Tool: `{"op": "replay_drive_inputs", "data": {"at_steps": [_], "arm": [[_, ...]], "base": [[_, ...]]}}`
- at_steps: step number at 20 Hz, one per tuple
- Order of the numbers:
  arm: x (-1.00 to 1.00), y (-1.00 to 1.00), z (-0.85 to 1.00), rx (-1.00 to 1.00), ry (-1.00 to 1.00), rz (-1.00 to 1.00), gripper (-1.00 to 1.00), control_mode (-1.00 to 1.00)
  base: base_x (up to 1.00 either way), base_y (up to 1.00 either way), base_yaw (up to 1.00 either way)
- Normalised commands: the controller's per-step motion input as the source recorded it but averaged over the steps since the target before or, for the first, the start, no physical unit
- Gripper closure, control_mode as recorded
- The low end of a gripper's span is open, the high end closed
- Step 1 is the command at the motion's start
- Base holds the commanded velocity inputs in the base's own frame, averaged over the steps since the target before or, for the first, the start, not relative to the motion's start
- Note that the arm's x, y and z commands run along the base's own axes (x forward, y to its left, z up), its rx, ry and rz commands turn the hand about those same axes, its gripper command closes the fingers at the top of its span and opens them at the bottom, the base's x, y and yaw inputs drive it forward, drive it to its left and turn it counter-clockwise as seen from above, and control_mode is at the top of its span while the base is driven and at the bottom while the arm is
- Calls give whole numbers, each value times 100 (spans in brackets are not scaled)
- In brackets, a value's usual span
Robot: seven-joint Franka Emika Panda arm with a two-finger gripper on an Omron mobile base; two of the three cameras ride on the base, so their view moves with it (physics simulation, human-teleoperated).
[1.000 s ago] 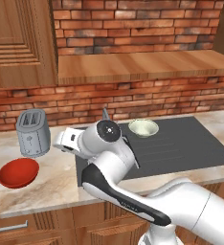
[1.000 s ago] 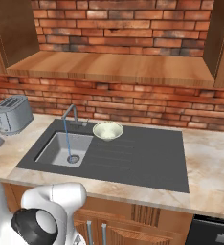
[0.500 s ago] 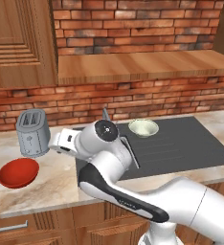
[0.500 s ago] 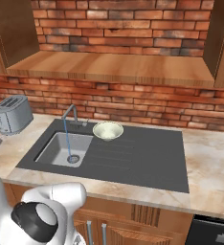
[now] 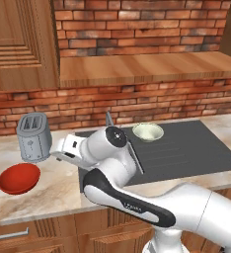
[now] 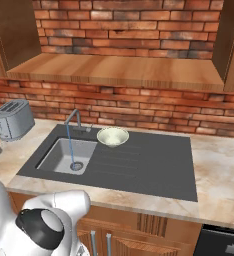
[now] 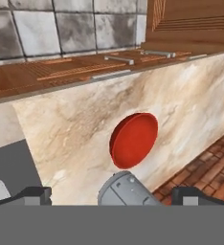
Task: Rinse each bowl for a few seconds and place them down in the sink or on the counter.
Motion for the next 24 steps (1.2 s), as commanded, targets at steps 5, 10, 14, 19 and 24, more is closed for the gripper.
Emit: {"op": "replay_drive_inputs", "data": {"at_steps": [5, 10, 14, 19, 24], "arm": [[6, 12, -4, 5, 3, 3, -100, -100], [16, 8, 0, 7, 8, 2, -100, -100], [18, 3, 0, 8, 12, 1, -100, -100], [9, 7, -2, 5, 9, 0, -100, -100], [1, 18, -13, 2, 4, 0, -100, -100]], "base": [[0, 0, 0], [0, 0, 0], [0, 0, 0], [0, 0, 0], [0, 0, 0]]}}
